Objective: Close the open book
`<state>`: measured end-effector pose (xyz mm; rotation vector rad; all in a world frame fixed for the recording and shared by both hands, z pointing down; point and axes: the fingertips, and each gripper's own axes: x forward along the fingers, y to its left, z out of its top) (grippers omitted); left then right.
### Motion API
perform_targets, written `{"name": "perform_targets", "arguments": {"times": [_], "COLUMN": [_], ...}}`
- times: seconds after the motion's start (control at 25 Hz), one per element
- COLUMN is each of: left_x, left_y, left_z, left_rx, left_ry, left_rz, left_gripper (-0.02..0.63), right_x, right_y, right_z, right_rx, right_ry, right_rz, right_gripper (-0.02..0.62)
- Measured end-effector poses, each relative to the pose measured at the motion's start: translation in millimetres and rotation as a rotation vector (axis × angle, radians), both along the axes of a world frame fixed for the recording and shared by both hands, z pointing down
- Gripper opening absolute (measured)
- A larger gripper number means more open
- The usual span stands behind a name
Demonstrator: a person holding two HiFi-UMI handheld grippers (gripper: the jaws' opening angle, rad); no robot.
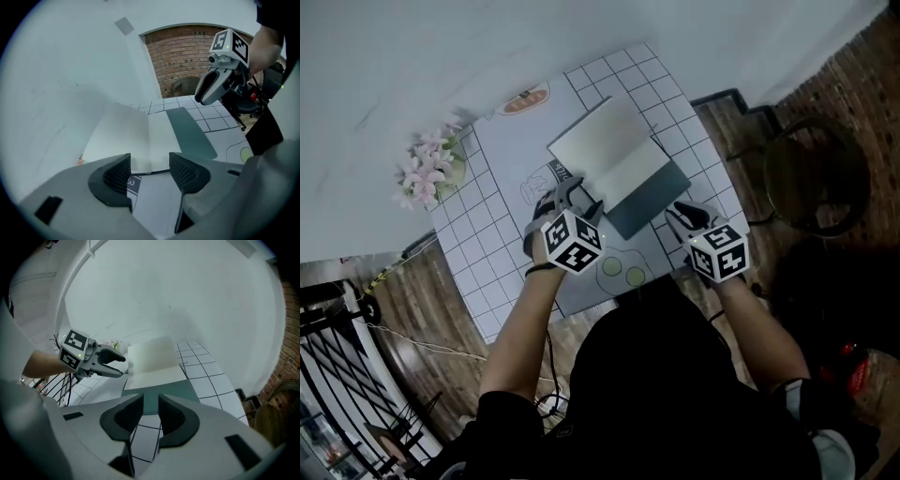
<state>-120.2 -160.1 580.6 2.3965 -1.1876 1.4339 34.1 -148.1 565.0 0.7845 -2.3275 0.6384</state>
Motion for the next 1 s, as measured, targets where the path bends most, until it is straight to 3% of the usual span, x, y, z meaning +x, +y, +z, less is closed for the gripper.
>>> {"name": "perform_targets", "arguments": {"times": [0.24, 0.6, 0.8, 1.0], "left_x": [-12, 9, 13, 9], "left_y": [-14, 8, 10, 21], "left_z": [16, 37, 37, 43], "left_rx": [-0.053, -0.213, -0.264, -0.31], "left_ry": [0.01, 0.077, 0.108, 0.124], "left_rz": [-0.048, -0.018, -0.061, -0.114], "left_gripper": [0.241, 0.241, 0.241, 0.241], "right_x": [4, 18, 20, 21], "right_y": [-25, -77, -95, -95], "right_z": [13, 48, 64, 66], "right_rx": [-0.017, -0.073, -0.118, -0.138], "right_ry": [0.027, 0.116, 0.161, 0.21], "right_rz": [-0.014, -0.07, -0.143, -0.275], "right_gripper": [0.112, 0.196, 0.232, 0.221]}}
